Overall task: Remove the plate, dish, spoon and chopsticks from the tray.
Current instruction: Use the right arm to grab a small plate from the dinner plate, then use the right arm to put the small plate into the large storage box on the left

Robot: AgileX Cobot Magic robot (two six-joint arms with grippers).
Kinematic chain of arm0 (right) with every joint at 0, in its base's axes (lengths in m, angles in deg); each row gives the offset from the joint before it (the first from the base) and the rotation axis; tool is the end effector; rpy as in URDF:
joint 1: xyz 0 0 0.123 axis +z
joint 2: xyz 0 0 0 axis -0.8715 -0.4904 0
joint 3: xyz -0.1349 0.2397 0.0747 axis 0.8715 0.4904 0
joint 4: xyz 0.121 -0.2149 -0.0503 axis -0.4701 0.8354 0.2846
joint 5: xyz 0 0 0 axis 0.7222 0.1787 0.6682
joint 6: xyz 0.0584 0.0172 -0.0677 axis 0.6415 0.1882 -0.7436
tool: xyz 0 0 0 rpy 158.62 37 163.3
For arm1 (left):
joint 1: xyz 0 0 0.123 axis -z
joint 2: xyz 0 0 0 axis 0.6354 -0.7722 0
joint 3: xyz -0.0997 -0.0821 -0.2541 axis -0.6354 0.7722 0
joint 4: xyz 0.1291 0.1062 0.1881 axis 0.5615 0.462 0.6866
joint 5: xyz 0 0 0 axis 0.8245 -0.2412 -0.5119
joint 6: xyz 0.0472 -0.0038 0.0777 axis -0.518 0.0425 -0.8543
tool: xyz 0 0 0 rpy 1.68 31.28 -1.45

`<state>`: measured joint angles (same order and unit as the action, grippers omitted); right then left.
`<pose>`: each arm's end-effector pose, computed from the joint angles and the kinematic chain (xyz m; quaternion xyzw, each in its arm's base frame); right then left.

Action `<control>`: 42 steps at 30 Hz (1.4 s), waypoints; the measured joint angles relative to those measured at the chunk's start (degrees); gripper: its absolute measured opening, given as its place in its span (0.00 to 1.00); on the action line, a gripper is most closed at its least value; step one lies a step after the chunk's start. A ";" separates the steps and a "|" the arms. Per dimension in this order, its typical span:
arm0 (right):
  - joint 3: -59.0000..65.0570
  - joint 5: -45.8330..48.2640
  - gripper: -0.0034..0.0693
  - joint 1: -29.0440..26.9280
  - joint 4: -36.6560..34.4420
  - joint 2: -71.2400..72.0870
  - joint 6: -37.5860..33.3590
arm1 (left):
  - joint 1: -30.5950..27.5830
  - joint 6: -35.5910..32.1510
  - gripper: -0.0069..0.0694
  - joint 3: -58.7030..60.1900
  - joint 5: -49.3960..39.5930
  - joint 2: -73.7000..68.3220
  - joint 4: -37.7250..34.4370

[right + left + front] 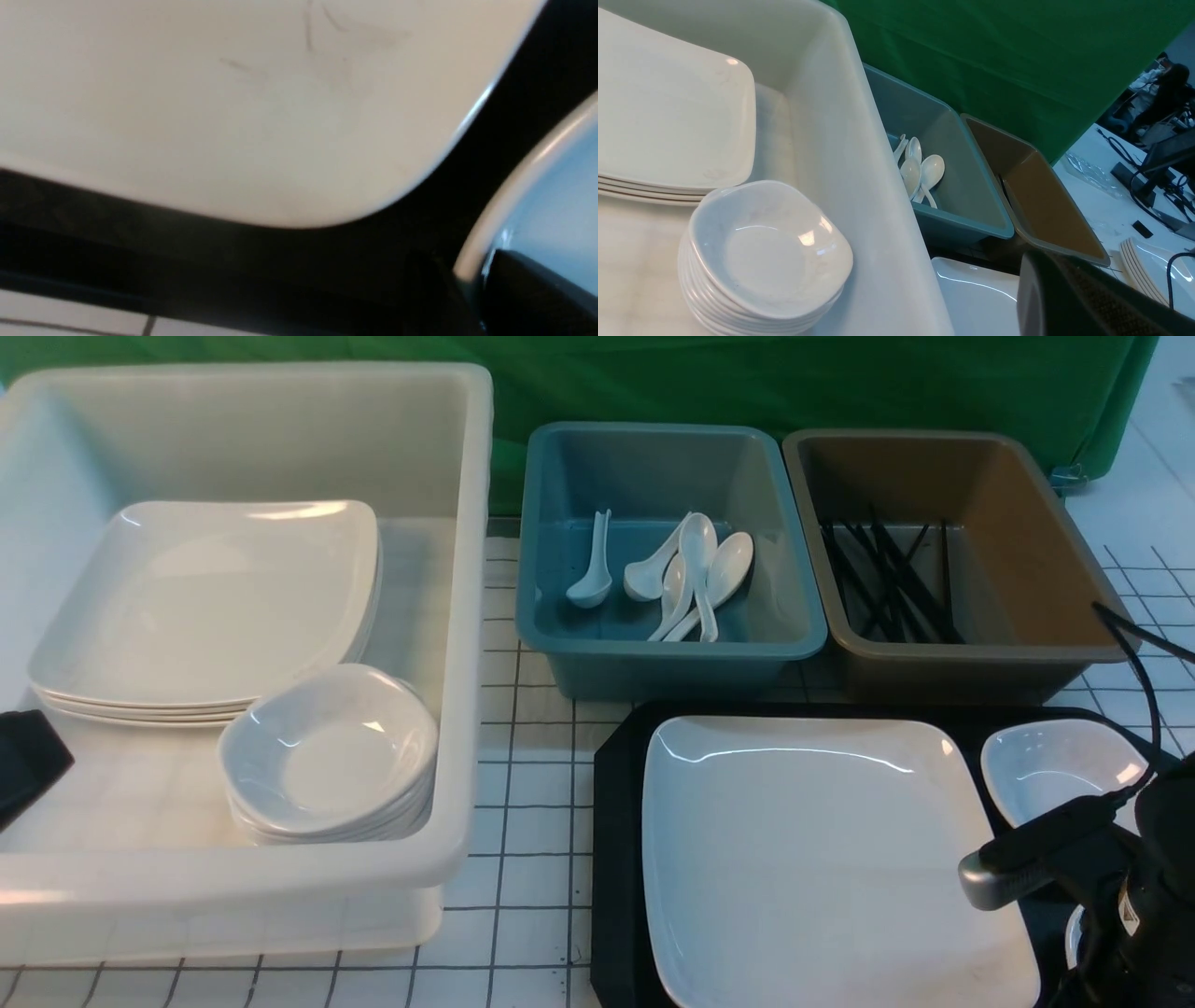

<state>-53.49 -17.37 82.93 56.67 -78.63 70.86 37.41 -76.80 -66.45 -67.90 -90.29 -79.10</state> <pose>0.2061 0.0679 0.1675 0.2196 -0.9716 0.0880 0.0095 0.0601 -0.0289 0.3396 -0.1020 0.7682 -0.2749 0.5691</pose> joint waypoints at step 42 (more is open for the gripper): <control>-3.22 8.61 0.25 0.07 4.44 -4.18 5.90 | 0.00 -0.11 0.12 0.00 -0.75 0.00 0.22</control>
<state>-56.72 -8.76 83.00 61.12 -82.81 76.76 37.41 -76.91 -66.45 -68.65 -90.29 -78.88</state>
